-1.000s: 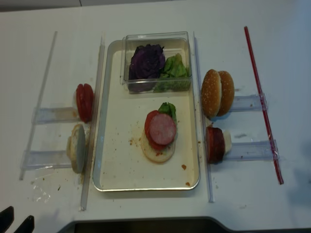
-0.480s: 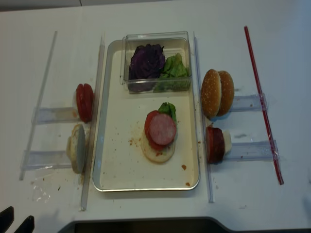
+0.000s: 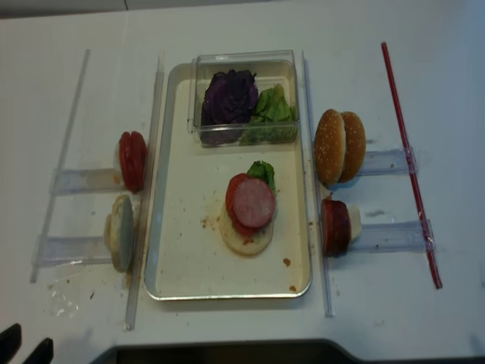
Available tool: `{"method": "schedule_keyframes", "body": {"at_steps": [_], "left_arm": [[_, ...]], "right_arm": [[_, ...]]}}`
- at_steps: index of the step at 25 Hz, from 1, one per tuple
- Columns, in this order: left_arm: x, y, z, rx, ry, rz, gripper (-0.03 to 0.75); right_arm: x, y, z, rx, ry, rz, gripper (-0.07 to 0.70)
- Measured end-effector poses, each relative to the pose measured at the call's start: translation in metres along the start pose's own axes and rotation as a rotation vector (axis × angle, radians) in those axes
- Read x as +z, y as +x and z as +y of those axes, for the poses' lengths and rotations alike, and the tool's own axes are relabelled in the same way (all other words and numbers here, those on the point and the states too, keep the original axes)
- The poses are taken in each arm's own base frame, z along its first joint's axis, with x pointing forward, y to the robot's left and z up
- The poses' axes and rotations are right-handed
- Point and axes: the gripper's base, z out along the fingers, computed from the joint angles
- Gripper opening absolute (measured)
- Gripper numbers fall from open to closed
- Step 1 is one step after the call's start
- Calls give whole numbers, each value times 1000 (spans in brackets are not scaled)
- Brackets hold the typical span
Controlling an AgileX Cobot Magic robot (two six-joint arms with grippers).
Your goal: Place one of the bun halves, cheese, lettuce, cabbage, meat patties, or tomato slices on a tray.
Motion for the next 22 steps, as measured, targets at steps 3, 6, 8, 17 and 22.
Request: {"method": "schedule_keyframes", "body": {"at_steps": [3, 6, 8, 17, 22], "left_arm": [[0, 0, 0, 0, 0, 0, 284], [0, 0, 0, 0, 0, 0, 284], [0, 0, 0, 0, 0, 0, 284], [0, 0, 0, 0, 0, 0, 284], [0, 0, 0, 0, 0, 0, 284]], "right_arm": [[1, 0, 0, -24, 2, -13, 445], [2, -2, 0, -35, 1, -42, 445], [6, -4, 0, -35, -3, -70, 445], [11, -5, 0, -32, -5, -90, 445], [11, -5, 0, -32, -5, -90, 445]]}}
